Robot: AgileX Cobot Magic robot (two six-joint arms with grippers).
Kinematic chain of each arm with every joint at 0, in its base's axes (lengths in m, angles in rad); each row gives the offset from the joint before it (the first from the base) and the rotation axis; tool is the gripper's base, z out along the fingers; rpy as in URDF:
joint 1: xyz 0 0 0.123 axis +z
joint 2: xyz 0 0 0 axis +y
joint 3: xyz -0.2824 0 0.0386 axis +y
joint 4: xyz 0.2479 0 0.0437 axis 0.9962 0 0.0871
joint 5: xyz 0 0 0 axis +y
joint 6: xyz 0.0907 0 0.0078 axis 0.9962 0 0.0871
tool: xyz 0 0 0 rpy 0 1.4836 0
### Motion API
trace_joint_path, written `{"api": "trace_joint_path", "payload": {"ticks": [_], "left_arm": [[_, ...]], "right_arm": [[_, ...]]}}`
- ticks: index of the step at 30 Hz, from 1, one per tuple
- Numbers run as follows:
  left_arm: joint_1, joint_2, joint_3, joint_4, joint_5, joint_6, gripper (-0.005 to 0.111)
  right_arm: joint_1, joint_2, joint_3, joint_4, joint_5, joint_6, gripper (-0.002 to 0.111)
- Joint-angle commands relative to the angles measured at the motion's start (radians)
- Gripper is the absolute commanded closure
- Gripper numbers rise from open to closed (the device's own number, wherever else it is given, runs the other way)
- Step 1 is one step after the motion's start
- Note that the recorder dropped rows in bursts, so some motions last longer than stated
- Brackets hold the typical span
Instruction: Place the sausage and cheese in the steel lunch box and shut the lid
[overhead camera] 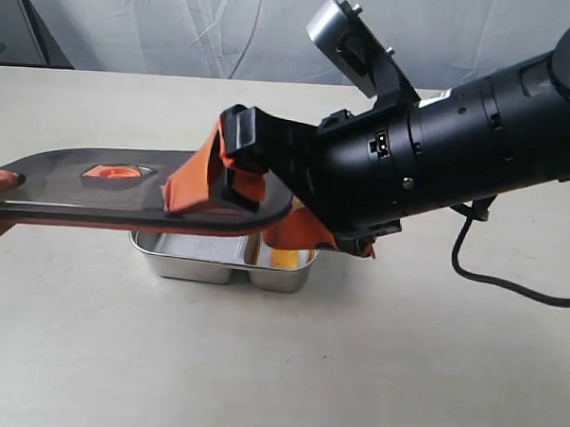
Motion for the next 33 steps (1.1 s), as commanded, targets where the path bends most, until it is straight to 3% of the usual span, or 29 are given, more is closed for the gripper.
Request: {"api": "trace_joint_path", "payload": {"ticks": [1,14,33], "left_arm": [[0.001,-0.006,-0.018,-0.034,-0.088,0.010,0.106],[0.001,-0.006,-0.018,0.165,-0.093,0.006,0.106],[0.001,-0.078,-0.018,0.165,-0.104,-0.055,0.106]], "right_arm": [[0.005,0.005,0.010,-0.088,0.107,-0.034,0.004],[0.005,0.005,-0.072,-0.149,0.252,-0.034,0.004],[0.005,0.005,-0.095,-0.120,0.252,-0.034,0.004]]}}
